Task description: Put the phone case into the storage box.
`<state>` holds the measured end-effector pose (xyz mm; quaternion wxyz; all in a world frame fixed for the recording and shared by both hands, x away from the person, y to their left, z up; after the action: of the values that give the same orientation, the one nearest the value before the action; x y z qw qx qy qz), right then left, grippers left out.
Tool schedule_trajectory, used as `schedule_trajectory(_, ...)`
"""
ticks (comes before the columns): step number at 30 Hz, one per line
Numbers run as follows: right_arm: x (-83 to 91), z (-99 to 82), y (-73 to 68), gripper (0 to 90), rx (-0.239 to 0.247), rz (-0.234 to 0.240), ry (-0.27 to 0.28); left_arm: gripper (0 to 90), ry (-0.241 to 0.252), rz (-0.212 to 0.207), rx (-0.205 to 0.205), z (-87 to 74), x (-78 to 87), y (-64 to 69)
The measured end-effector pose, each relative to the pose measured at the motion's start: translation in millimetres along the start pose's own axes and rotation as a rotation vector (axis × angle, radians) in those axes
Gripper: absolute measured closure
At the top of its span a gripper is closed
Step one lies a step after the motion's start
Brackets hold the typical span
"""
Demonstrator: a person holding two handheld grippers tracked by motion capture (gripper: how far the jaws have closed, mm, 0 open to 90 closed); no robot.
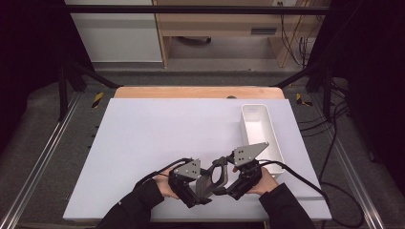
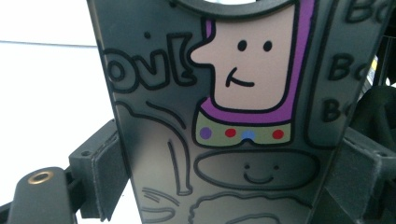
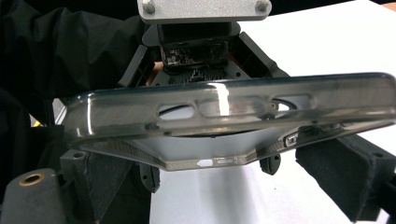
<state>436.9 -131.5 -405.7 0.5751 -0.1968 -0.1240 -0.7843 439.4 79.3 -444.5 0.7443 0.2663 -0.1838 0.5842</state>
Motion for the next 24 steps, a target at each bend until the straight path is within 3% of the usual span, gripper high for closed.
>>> schedule_trajectory(11,2.5,1.8,0.6,12.2,-0.011,-0.015,0.001,6.4,0.025,0.019,0.018,1.9,6.9,-0.3)
schedule_trajectory(18,7.8,4.3,2.9,12.2,-0.019,-0.057,0.006,3.3,0.061,0.071,0.028,-0.5,25.0,3.0)
schedule_trajectory(24,13.1,7.1,4.6,12.2,-0.025,-0.103,0.014,2.6,0.092,0.126,0.076,-13.3,45.8,4.1)
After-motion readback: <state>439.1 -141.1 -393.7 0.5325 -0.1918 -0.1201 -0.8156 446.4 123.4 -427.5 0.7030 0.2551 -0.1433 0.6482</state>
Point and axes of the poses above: each handheld gripper's, and its own axes: x roughly backward along the jaws, z roughly out of its top, y roughly to its right, the point moved 1 cm from there along -x, roughly forward along the jaws, and after that the axes turned 13 degrees about -z, right-handed, at the moved point
